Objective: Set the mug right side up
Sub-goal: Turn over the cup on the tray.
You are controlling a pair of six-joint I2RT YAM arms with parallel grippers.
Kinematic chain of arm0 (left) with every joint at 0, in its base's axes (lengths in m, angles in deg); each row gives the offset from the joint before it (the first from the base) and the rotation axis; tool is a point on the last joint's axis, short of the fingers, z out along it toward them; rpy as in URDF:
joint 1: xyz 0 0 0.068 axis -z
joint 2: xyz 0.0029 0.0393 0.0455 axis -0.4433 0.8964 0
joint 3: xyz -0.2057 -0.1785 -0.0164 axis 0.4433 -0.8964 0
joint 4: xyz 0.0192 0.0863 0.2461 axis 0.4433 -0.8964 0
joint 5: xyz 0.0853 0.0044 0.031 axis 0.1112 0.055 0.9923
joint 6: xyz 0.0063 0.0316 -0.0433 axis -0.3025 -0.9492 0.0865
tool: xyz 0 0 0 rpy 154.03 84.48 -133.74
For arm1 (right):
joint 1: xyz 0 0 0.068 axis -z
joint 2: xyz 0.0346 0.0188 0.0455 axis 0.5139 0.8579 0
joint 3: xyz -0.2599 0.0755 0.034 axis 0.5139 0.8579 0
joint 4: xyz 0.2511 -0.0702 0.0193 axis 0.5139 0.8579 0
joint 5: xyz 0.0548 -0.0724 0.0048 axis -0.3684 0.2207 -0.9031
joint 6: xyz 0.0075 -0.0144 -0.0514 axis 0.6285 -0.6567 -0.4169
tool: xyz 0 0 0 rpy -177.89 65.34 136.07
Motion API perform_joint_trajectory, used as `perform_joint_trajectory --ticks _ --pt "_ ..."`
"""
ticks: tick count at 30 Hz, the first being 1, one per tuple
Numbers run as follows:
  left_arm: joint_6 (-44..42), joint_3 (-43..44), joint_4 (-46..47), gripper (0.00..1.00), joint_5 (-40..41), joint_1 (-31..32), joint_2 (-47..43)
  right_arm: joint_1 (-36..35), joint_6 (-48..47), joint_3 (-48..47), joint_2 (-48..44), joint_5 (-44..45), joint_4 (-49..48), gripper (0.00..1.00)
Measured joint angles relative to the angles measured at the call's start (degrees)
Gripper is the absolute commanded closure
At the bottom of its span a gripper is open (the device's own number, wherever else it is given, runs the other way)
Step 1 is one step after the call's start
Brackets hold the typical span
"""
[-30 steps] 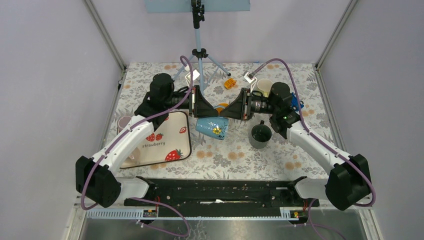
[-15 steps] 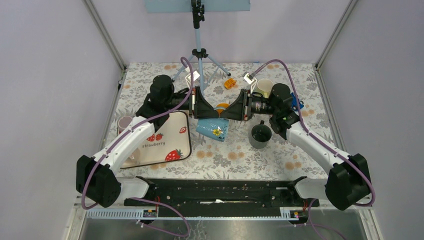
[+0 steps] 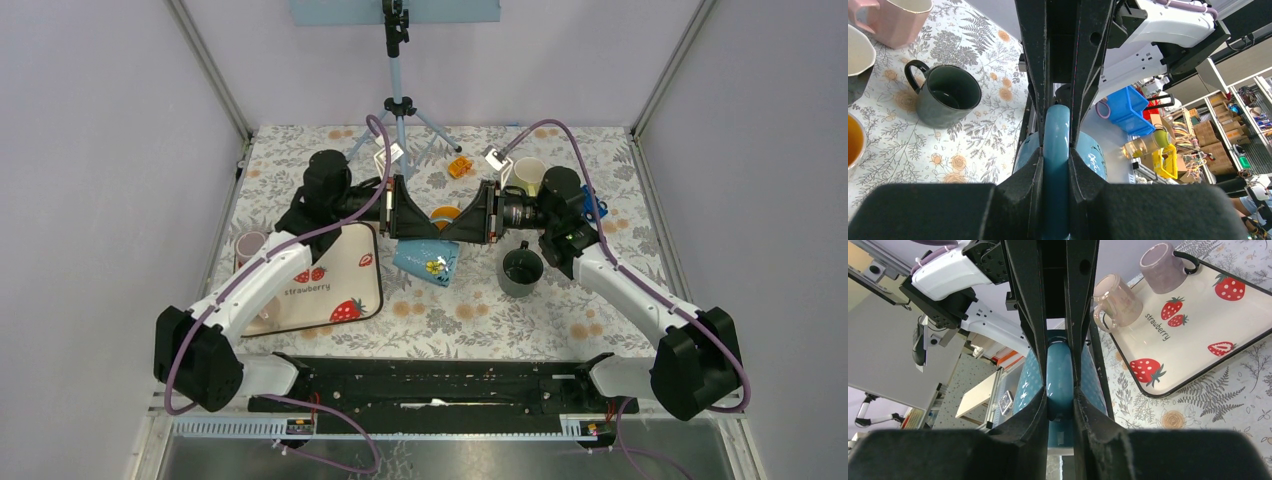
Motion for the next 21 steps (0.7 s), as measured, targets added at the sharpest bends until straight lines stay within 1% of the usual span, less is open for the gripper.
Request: perform_joint_trajectory --ticks 1,3,8,9,10,15,17,19,21 --pt "0.0 0.0 -0.02 1.0 -0.11 0.0 0.17 0.0 -0.44 0.0 0.0 0.02 0.46 0.87" --pt "-0.02 0.0 -0.04 1.0 -0.42 0.02 0.52 0.0 -1.14 0.0 -0.07 0.02 1.51 1.0" --pt "-0.11 -0.72 0.26 1.0 -0.76 0.11 0.87 0.0 -2.23 0.0 -0.66 0.94 4.55 1.0" --pt "-0.17 -0.9 0.37 0.98 -0.76 0.17 0.9 0.0 -2.56 0.0 -0.96 1.38 5.55 1.0" --pt "-0.2 -0.96 0.39 0.94 -0.76 0.31 0.9 -0.04 -2.89 0.0 -1.36 1.7 6.51 1.0" --pt "-0.5 -1.53 1.31 0.68 -0.59 0.72 0.94 -0.35 -4.74 -0.13 -3.8 4.55 12.22 1.0" --pt "-0.63 -2.03 1.27 0.6 -0.04 0.81 0.94 -0.5 -5.49 -0.5 -4.39 5.64 15.06 1.0" --pt "-0.68 -2.58 1.27 0.54 0.55 0.72 0.94 -0.55 -6.19 -0.57 -4.83 7.41 17.86 1.0" --pt "-0.85 -2.86 1.14 0.51 1.09 0.68 0.94 -0.55 -6.51 -0.57 -4.87 8.92 20.15 1.0"
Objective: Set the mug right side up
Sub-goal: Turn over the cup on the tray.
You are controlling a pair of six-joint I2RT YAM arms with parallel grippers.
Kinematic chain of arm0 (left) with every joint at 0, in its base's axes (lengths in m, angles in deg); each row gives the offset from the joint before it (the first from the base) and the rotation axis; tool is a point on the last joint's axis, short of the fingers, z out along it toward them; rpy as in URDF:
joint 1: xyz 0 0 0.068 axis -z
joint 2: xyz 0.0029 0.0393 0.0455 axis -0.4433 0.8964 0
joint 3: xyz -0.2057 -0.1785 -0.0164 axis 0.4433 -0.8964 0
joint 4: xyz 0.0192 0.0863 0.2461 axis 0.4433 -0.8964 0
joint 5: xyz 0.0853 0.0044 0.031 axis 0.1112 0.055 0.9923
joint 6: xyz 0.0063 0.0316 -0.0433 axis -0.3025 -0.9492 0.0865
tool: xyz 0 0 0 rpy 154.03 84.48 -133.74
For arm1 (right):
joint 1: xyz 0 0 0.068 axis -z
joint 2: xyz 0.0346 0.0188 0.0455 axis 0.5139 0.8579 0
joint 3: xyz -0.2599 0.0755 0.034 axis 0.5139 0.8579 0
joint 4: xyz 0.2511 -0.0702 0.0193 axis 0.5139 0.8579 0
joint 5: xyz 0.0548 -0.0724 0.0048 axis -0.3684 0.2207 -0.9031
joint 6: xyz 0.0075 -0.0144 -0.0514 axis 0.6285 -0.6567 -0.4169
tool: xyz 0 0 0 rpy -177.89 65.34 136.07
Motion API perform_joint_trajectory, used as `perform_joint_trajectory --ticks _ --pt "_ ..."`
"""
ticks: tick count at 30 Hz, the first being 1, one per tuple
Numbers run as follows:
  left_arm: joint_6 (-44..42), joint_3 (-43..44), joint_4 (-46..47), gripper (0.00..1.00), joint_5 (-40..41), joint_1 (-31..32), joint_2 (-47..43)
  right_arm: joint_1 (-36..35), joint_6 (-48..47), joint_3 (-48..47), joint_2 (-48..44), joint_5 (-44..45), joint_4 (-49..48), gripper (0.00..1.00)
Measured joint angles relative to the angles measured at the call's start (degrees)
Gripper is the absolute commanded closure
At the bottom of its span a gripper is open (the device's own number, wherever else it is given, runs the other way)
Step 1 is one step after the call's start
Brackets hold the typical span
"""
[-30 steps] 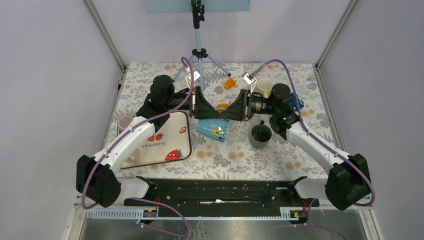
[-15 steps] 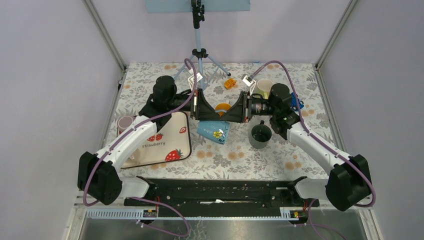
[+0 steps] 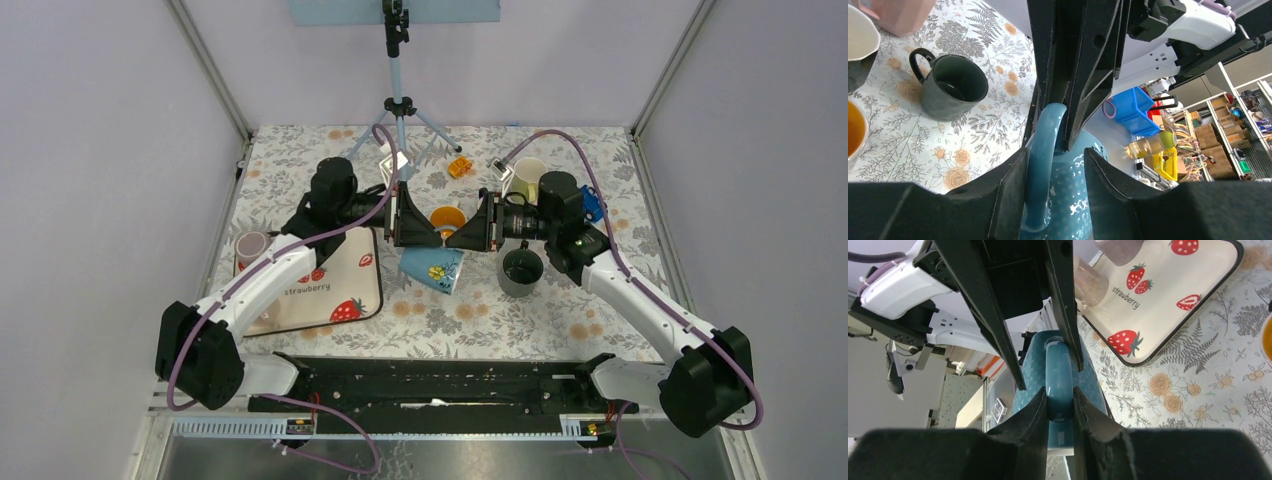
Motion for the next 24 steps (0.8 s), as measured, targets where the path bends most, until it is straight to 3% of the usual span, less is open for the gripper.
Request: perform_joint_trajectory --ticks 11,14,24 --pt "-2.78 -0.76 -2.43 0.06 3.85 0.04 0.02 0.0 -3.37 -3.3 -0.17 6.62 14.49 1.0" --pt "-4.22 -0.7 -5.11 0.01 6.6 0.04 0.02 0.0 -4.87 -4.92 -0.17 8.07 19.28 1.0" --pt "-8.76 3.72 -15.17 0.01 18.64 0.04 0.02 0.02 -9.27 -10.51 -0.17 14.01 33.81 1.0"
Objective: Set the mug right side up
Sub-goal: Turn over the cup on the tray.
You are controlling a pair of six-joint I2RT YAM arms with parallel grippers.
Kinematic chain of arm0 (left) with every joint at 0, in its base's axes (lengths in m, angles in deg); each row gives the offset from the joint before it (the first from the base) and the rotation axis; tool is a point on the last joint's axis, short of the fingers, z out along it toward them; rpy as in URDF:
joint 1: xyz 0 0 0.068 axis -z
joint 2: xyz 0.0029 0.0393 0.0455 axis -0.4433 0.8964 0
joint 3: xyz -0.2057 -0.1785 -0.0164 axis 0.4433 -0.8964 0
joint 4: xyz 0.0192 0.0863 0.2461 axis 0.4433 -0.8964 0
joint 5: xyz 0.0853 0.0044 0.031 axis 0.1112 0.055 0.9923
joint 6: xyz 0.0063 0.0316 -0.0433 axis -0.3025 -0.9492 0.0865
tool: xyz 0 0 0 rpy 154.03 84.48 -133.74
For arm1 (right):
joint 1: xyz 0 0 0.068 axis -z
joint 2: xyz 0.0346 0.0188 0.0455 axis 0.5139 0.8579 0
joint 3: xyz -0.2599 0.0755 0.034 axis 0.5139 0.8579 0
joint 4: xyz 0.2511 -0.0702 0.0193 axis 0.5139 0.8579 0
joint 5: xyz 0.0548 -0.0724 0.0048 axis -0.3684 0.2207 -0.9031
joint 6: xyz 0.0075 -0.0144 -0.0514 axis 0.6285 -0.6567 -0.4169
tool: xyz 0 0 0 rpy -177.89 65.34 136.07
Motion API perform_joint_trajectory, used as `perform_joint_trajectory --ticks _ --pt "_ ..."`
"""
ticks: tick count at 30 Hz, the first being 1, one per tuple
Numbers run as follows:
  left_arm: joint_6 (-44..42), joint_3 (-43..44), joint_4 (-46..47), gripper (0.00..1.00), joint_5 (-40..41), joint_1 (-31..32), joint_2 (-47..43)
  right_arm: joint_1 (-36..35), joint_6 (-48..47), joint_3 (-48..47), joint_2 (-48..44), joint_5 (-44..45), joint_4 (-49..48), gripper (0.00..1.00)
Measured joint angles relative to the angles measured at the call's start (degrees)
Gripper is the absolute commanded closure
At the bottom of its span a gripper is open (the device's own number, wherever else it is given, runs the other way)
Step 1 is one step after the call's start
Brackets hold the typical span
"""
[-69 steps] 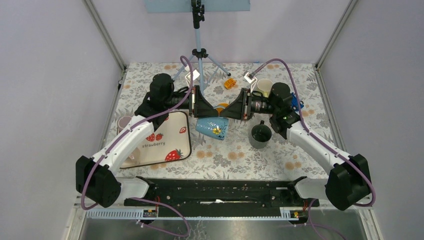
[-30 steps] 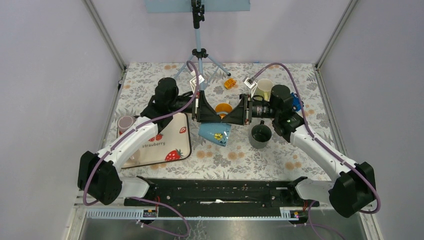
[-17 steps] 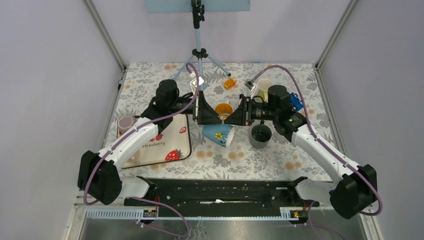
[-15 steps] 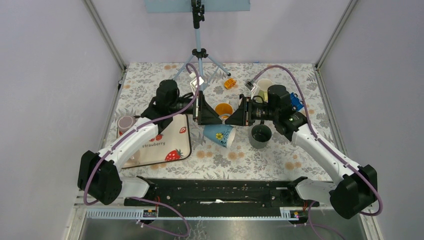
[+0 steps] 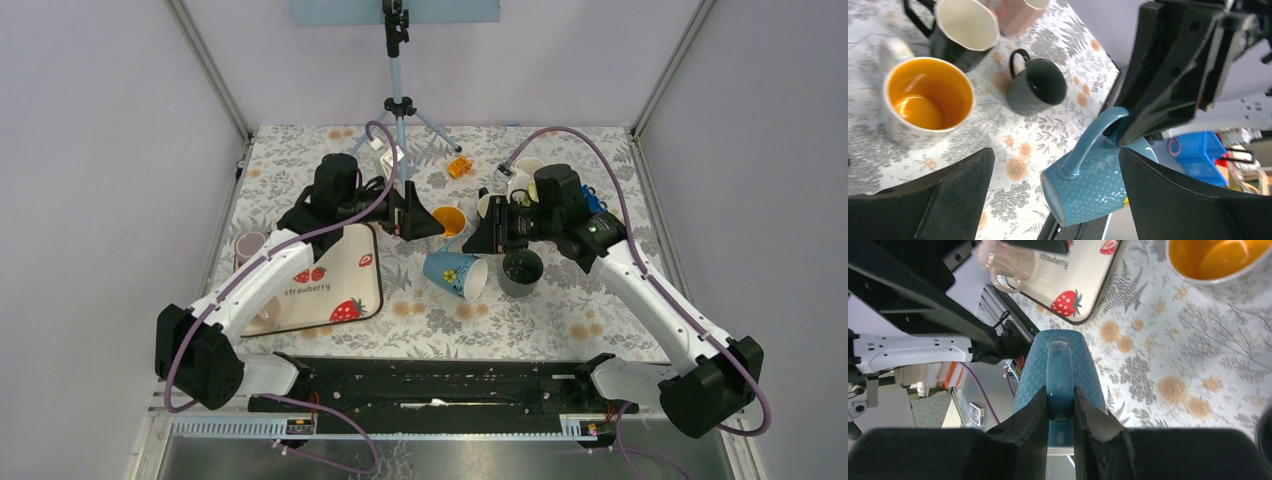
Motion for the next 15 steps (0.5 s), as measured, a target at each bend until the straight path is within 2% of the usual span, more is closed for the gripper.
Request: perform_joint_trajectory --ticks 8,15 --pt "-3.89 4.22 -7.63 0.01 9.55 0.0 0.0 0.0 -2.36 -6.99 0.0 7.28 13.4 1.0" --pt "-4.61 4.22 -10.71 0.01 12.39 0.0 0.0 0.07 -2.45 -7.63 0.0 12.52 22.84 1.0"
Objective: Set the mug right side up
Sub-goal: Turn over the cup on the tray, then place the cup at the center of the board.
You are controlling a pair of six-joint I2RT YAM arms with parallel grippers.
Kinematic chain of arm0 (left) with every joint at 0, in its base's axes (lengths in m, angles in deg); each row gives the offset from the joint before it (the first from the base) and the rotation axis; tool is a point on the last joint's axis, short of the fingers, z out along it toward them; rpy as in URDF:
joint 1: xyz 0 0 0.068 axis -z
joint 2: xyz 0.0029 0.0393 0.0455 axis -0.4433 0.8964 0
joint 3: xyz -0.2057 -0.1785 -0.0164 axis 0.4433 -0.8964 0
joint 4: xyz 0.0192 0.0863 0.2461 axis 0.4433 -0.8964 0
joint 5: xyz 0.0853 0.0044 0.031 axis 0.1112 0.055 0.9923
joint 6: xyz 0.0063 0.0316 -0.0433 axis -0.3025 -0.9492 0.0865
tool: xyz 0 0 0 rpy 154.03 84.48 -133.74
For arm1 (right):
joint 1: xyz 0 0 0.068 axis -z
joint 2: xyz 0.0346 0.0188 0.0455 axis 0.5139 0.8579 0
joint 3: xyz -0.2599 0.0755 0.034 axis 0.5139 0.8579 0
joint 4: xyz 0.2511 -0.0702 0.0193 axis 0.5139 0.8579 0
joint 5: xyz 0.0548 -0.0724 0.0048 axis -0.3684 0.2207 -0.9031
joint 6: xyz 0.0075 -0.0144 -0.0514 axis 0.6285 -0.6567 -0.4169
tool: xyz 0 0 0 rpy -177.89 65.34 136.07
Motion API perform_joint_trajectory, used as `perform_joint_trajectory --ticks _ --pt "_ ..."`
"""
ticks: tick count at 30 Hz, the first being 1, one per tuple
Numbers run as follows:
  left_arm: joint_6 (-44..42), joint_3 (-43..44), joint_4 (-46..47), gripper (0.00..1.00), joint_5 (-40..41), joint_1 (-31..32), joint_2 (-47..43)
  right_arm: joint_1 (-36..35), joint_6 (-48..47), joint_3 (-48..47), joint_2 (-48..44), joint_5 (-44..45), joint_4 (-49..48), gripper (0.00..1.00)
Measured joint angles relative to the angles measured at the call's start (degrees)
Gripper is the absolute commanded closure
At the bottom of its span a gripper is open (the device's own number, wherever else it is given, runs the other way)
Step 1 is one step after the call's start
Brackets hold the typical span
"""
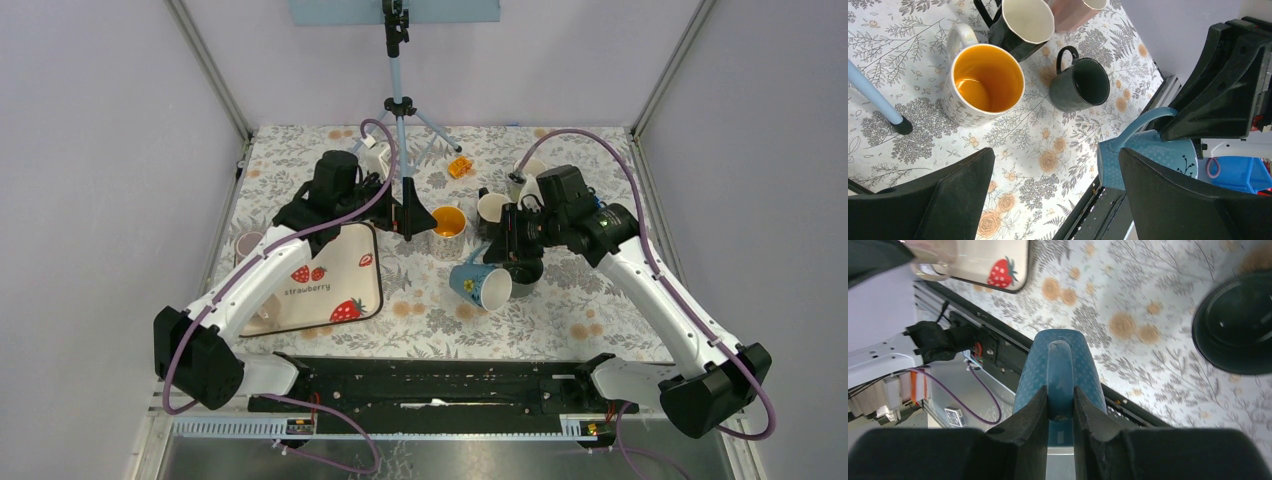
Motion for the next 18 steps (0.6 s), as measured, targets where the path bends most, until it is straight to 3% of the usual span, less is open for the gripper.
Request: perform_joint_trajectory --ticks 9,18 --pt "-0.02 -0.02 -0.9 0.01 0.44 0.33 -0.04 2.1 1.25 1.9 -1.07 5.95 10.78 1.0" --pt "0.0 -0.85 -0.81 0.01 0.33 0.39 -1.88 8.55 1.79 4.68 -2.1 11.5 19.78 1.0"
